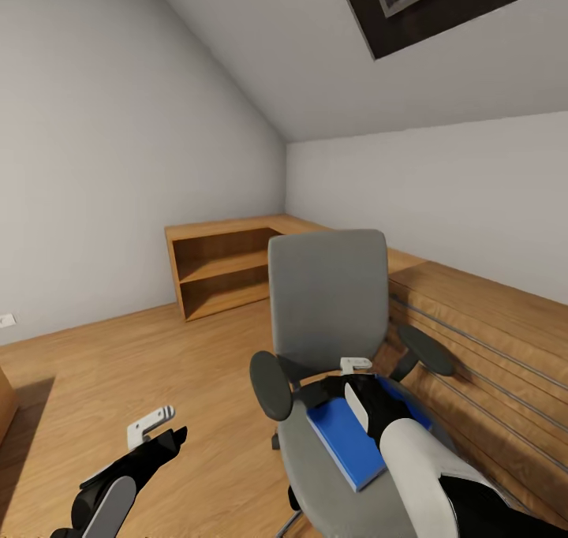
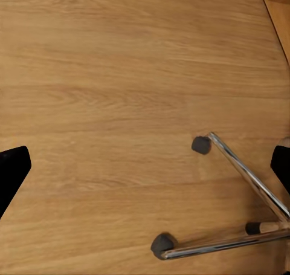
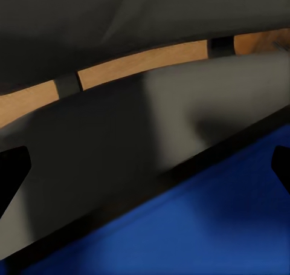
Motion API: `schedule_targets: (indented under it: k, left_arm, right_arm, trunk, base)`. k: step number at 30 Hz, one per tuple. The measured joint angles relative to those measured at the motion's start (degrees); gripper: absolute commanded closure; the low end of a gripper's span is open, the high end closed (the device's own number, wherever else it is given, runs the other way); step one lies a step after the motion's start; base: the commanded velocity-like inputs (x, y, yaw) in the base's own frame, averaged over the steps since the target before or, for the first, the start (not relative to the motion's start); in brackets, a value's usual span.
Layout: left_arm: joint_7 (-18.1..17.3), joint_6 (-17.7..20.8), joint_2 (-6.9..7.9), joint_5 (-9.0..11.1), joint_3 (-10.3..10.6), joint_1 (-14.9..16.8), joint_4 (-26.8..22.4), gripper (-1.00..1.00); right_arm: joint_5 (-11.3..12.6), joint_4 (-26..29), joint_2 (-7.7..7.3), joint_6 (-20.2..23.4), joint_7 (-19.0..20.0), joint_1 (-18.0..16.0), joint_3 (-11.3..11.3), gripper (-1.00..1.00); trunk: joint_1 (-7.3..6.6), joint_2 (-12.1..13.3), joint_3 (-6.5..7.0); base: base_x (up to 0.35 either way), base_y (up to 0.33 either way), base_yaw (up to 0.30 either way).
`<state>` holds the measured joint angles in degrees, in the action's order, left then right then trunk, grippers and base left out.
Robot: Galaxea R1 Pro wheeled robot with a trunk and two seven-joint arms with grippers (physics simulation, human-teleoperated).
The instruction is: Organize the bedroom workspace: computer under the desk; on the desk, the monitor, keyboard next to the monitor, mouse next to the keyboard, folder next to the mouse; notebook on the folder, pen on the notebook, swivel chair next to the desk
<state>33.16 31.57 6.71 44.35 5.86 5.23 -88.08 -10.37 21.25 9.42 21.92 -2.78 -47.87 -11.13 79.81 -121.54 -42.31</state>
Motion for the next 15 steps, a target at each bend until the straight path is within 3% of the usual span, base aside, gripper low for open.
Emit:
schedule_targets:
  k: [15]
  left_arm:
    - [0.08,-0.02,-0.07,0.00,0.00,0.00,0.00,-1.00]
  right_arm:
    - [-0.03,0.00,-0.08,0.00,-0.08,0.00,0.00,-1.00]
  trunk:
    - [2.42,-4.41,-1.97]
  base:
    - [0.000,0.000,0.000]
